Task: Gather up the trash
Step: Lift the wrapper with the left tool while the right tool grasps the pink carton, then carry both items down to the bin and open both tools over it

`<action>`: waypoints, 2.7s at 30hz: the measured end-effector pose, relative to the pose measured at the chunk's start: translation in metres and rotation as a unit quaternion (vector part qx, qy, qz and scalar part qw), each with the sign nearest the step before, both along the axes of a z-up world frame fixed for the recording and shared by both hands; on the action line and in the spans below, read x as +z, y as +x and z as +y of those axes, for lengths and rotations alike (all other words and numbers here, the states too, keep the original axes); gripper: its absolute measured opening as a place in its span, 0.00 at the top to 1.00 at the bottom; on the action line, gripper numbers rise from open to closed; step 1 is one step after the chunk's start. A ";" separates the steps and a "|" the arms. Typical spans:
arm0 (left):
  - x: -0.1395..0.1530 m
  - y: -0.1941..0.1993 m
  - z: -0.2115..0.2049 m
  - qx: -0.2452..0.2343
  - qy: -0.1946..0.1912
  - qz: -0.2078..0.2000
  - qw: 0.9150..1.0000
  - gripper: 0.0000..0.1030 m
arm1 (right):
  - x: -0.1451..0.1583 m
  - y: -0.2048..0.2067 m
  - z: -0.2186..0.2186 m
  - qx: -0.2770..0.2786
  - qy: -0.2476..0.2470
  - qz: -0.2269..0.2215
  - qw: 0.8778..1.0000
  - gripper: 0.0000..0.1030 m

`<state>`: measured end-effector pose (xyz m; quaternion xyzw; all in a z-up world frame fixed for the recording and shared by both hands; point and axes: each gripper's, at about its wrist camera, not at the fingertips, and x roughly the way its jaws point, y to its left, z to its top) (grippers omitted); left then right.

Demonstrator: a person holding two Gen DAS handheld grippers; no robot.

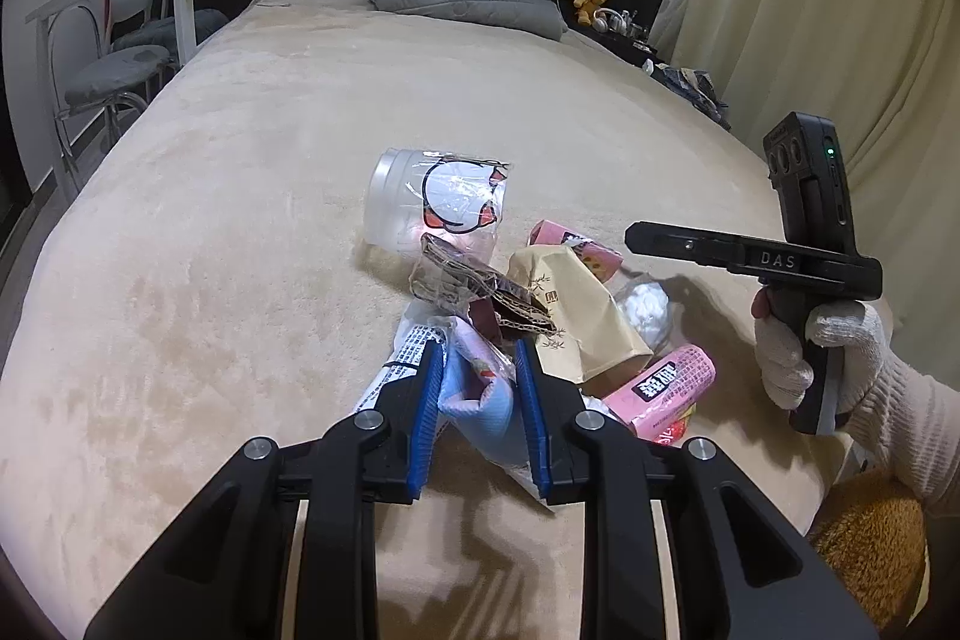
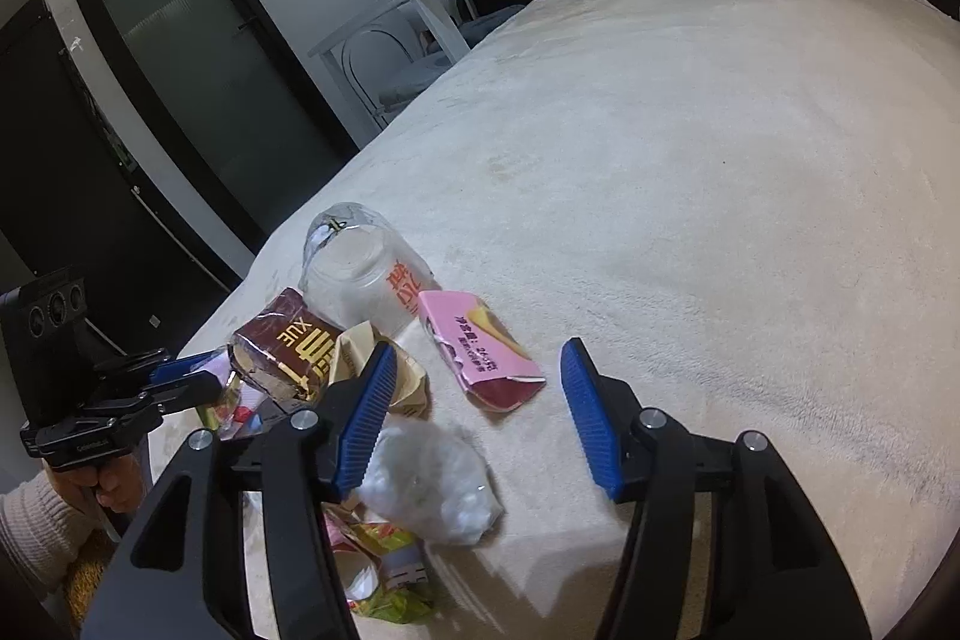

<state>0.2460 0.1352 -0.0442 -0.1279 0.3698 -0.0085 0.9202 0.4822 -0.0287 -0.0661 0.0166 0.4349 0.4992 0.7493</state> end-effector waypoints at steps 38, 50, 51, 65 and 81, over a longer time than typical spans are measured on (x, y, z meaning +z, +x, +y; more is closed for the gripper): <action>0.038 -0.069 0.011 0.004 -0.069 -0.086 0.994 0.77 | 0.049 -0.068 -0.033 -0.039 0.043 -0.015 0.998 0.74; 0.030 -0.119 -0.034 -0.009 -0.106 -0.104 0.989 0.77 | 0.067 -0.158 -0.109 -0.073 0.070 -0.013 0.995 0.74; 0.027 -0.123 -0.040 -0.011 -0.105 -0.102 0.989 0.77 | 0.066 -0.166 -0.115 -0.075 0.070 -0.013 0.995 0.74; -0.002 -0.186 -0.087 -0.023 -0.135 -0.101 0.985 0.77 | 0.031 -0.264 -0.170 -0.087 0.050 0.008 0.995 0.74; -0.052 -0.234 -0.130 -0.038 -0.145 -0.015 0.989 0.76 | -0.035 -0.313 -0.162 -0.051 -0.064 0.099 0.992 0.74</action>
